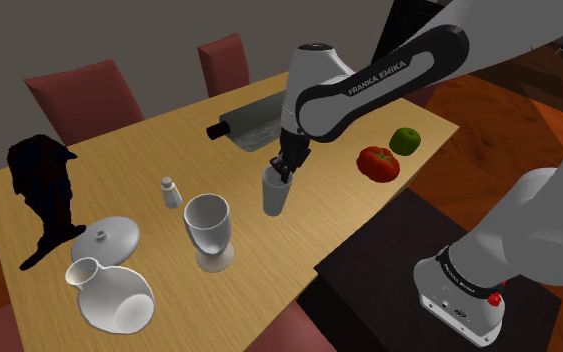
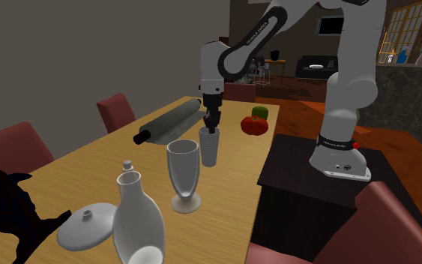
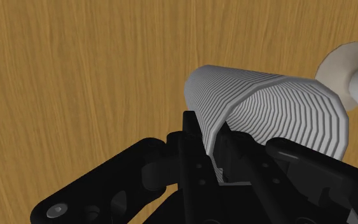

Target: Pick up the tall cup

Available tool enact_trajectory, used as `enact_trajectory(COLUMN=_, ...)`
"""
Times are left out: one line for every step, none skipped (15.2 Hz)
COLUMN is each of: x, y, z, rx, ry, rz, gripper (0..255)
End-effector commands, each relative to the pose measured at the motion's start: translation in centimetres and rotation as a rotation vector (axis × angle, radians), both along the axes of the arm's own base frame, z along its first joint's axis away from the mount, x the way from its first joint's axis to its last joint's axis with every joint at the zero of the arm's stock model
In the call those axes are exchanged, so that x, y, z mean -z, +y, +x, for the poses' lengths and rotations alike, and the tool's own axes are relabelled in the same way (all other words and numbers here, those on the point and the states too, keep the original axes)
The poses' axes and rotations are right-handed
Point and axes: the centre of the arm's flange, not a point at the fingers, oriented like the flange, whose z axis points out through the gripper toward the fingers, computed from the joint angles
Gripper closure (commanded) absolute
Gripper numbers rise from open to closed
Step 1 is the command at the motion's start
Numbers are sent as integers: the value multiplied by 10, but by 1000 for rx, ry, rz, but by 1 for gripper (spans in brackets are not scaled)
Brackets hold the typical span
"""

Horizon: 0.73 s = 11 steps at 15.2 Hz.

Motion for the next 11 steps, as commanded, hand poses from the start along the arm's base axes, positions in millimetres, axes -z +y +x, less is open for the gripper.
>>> enact_trajectory(x=-11, y=0, z=-1, rx=0, ry=0, rz=0, gripper=255)
enact_trajectory(x=-17, y=0, z=-1, rx=0, ry=0, rz=0, gripper=255)
enact_trajectory(x=-22, y=0, z=-1, rx=0, ry=0, rz=0, gripper=255)
enact_trajectory(x=-27, y=0, z=-1, rx=0, ry=0, rz=0, gripper=255)
enact_trajectory(x=-32, y=0, z=-1, rx=0, ry=0, rz=0, gripper=255)
enact_trajectory(x=-38, y=0, z=-1, rx=0, ry=0, rz=0, gripper=255)
enact_trajectory(x=-43, y=0, z=-1, rx=0, ry=0, rz=0, gripper=255)
enact_trajectory(x=-48, y=0, z=-1, rx=0, ry=0, rz=0, gripper=255)
enact_trajectory(x=-54, y=0, z=-1, rx=0, ry=0, rz=0, gripper=255)
enact_trajectory(x=-54, y=0, z=-1, rx=0, ry=0, rz=0, gripper=255)
enact_trajectory(x=-54, y=0, z=-1, rx=0, ry=0, rz=0, gripper=255)
